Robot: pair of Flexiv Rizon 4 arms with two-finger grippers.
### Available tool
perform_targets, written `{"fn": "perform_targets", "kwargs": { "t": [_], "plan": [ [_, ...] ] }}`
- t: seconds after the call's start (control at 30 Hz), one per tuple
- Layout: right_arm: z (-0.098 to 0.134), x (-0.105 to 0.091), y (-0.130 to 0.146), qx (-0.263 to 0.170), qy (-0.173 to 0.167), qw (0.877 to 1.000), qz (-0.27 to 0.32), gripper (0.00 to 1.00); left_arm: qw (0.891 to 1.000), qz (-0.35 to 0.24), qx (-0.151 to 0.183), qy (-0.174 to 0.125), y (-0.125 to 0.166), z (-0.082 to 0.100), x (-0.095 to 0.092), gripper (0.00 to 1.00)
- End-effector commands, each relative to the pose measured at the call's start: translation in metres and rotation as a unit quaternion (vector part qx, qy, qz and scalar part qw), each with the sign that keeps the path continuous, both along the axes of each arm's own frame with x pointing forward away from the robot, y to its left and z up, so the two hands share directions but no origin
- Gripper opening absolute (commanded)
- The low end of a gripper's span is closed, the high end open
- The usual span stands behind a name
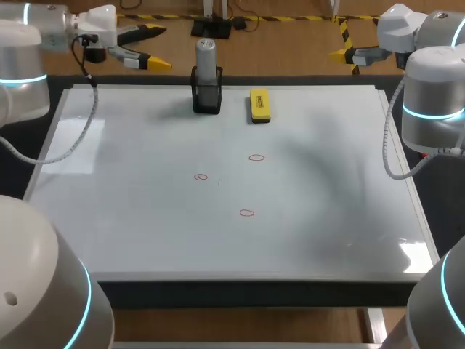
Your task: Pick up the inspection probe, press it on each red-marked spot on the whiteboard one by one, put down the probe, pick up the eraser, and wipe off all the red marks.
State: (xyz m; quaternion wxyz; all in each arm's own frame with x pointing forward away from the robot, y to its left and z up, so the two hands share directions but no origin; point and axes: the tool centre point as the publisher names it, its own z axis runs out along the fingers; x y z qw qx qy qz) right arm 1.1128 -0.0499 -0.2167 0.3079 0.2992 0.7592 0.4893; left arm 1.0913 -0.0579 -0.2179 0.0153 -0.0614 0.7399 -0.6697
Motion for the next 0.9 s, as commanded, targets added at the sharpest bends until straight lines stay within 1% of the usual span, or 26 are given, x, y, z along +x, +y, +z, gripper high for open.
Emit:
{"fn": "perform_targets", "kwargs": {
  "t": [0.03,0.2,0.3,0.4,0.53,0.6,0.73,0.87,0.9],
  "plan": [
    [0.0,0.0,0.0,0.0,0.0,1.0,0.0,1.0,0.994,-0.105,-0.021,0.007,-0.016,-0.012,0.009,1.0],
    [0.0,0.0,0.0,0.0,0.0,1.0,0.0,1.0,0.992,-0.122,-0.033,0.004,-0.034,-0.021,0.009,1.0],
    [0.0,0.0,0.0,0.0,0.0,1.0,0.0,1.0,0.993,-0.112,-0.034,-0.003,-0.044,-0.028,0.012,1.0],
    [0.0,0.0,0.0,0.0,0.0,1.0,0.0,1.0,0.993,-0.106,-0.044,-0.01,-0.052,-0.031,0.014,1.0],
    [0.0,0.0,0.0,0.0,0.0,1.0,0.0,1.0,0.994,-0.097,-0.047,-0.014,-0.06,-0.04,0.025,1.0],
    [0.0,0.0,0.0,0.0,0.0,1.0,0.0,1.0,0.994,-0.091,-0.056,-0.018,-0.063,-0.042,0.029,1.0],
    [0.0,0.0,0.0,0.0,0.0,1.0,0.0,1.0,0.995,-0.082,-0.06,-0.017,-0.071,-0.049,0.039,1.0],
    [0.0,0.0,0.0,0.0,0.0,1.0,0.0,1.0,0.995,-0.074,-0.061,-0.019,-0.081,-0.052,0.045,1.0],
    [0.0,0.0,0.0,0.0,0.0,1.0,0.0,1.0,0.995,-0.074,-0.069,-0.019,-0.083,-0.052,0.045,1.0]
  ]
}}
